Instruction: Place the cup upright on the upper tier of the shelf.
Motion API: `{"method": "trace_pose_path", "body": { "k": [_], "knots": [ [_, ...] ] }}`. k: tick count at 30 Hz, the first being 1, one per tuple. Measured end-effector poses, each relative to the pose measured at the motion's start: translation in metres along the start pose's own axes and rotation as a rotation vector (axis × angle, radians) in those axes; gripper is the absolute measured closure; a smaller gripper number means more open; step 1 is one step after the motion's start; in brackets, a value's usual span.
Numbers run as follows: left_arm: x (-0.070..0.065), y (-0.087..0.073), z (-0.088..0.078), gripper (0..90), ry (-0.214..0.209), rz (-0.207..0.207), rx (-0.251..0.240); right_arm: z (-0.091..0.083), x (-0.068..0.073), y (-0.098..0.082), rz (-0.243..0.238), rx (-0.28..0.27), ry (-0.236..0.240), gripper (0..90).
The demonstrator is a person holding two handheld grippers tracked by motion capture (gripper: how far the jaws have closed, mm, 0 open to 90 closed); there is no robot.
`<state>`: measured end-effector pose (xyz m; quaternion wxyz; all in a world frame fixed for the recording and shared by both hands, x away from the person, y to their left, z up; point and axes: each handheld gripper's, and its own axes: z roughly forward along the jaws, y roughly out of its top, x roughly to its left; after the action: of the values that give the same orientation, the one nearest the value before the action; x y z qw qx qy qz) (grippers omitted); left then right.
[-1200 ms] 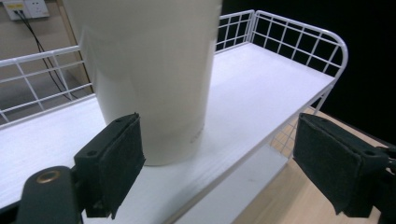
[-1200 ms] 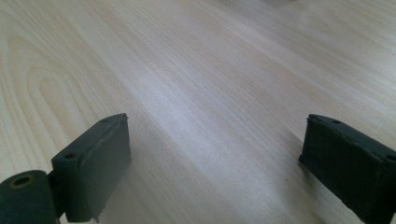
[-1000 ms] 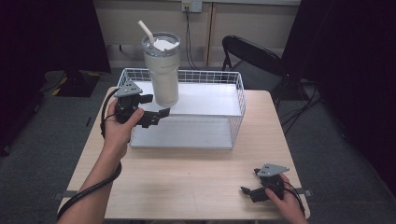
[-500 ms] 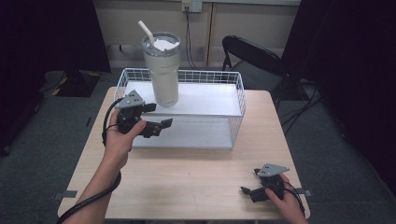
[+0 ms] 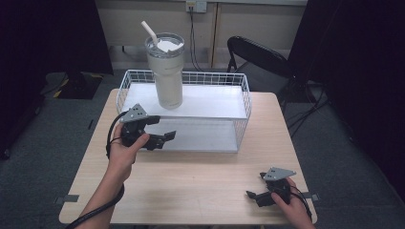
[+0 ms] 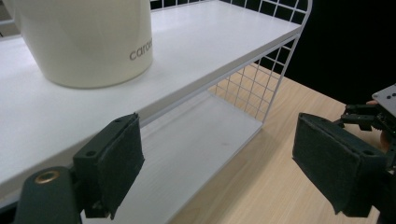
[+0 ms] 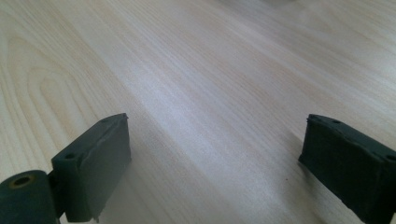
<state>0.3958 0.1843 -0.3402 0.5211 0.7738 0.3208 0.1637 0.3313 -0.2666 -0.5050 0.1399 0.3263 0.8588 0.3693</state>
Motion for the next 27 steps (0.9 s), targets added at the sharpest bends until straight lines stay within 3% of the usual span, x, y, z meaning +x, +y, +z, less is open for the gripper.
{"method": "trace_pose_path", "body": {
  "k": [27],
  "knots": [
    [0.001,-0.055,0.005,15.5,-0.022,-0.048,0.029,0.0,0.0,0.0,0.001,-0.001,-0.002,7.7]
  ]
}}
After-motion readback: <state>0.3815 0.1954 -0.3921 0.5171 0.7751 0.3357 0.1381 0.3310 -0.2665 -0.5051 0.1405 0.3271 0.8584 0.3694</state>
